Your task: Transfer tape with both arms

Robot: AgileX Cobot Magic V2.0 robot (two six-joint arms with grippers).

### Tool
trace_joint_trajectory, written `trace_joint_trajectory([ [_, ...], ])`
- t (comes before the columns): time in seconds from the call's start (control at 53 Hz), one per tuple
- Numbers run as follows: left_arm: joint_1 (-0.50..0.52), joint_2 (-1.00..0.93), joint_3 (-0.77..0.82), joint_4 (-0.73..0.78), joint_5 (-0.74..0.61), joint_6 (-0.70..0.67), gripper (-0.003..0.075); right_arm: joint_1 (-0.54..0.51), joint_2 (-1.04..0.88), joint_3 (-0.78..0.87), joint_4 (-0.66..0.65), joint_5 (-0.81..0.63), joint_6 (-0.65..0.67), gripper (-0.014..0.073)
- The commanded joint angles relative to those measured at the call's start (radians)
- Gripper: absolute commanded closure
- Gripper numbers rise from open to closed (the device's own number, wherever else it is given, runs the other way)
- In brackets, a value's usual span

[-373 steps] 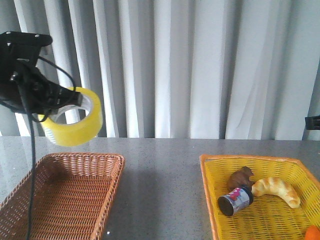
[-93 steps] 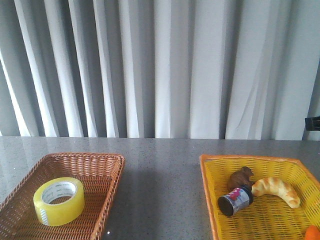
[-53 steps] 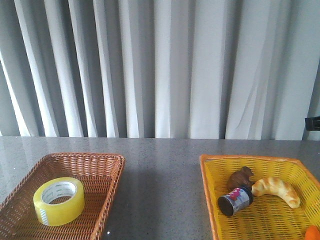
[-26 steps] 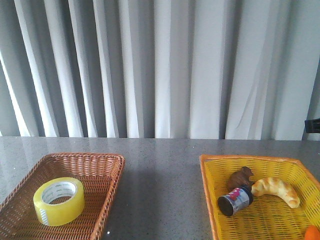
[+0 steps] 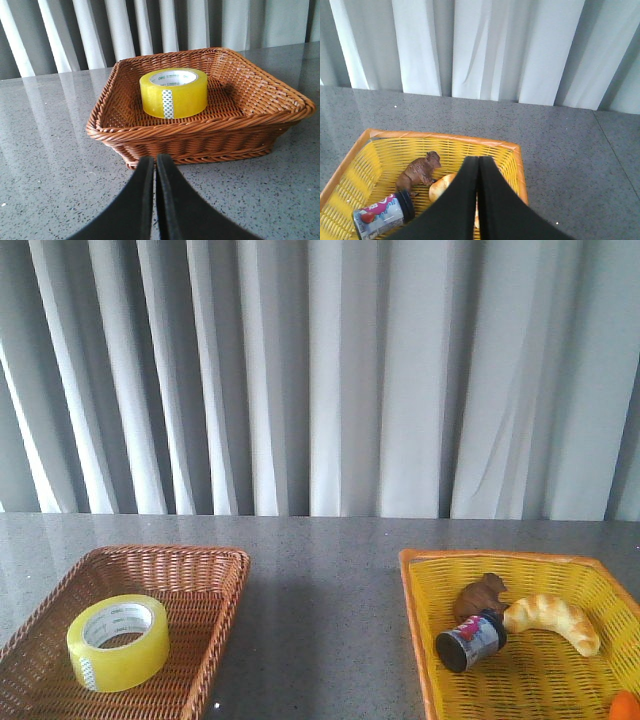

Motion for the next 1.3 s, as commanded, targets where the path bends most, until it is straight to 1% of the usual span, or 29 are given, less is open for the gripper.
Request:
trace_joint_trajectory([
  [0.0,0.002,-0.017,-0.025,-0.011,-0.075,-0.004,0.0727,0.0,-0.136,0.151,0.026,-0.236,0.039,0.0602],
  [0.057,0.002,-0.017,-0.025,-0.011,-0.075,-0.004,0.0727,0.0,-0.214,0.243,0.024,-0.275,0.072,0.0602],
  [0.132,0.002,-0.017,-0.025,-0.011,-0.075,-0.004,0.0727,0.0,-0.323,0.36,0.012,-0.285,0.109,0.0602],
  [0.321,0.002,-0.017,-0.025,-0.011,-0.075,-0.004,0.0727,0.0,-0.598,0.6,0.009,-0.288,0.116,0.0602],
  [0.472,0.002,-0.017,-0.025,-0.011,-0.075,-0.004,0.0727,0.0,-0.787,0.758,-0.029,-0.316,0.116,0.0602],
  [0.642,0.002,-0.017,-0.025,-0.011,-0.075,-0.004,0.0727,0.0,-0.938,0.89,-0.036,-0.364,0.123,0.0602],
  [0.83,0.002,-0.017,-0.025,-0.011,-0.075,-0.004,0.0727,0.0,-1.036,1.012,-0.037,-0.406,0.128,0.0602],
  [0.943,0.002,-0.017,-0.025,-0.011,-0.075,-0.004,0.0727,0.003,-1.078,1.064,-0.037,-0.427,0.184,0.0602],
  [1.019,0.002,-0.017,-0.025,-0.011,-0.075,-0.004,0.0727,0.029,-1.101,1.099,-0.046,-0.454,0.215,0.0602],
  [1.17,0.002,-0.017,-0.025,-0.011,-0.075,-0.004,0.0727,0.115,-1.104,1.099,-0.116,-0.432,0.208,0.0602],
  [1.283,0.002,-0.017,-0.026,-0.011,-0.075,-0.004,0.0727,0.125,-1.104,1.099,-0.129,-0.432,0.208,0.0602],
])
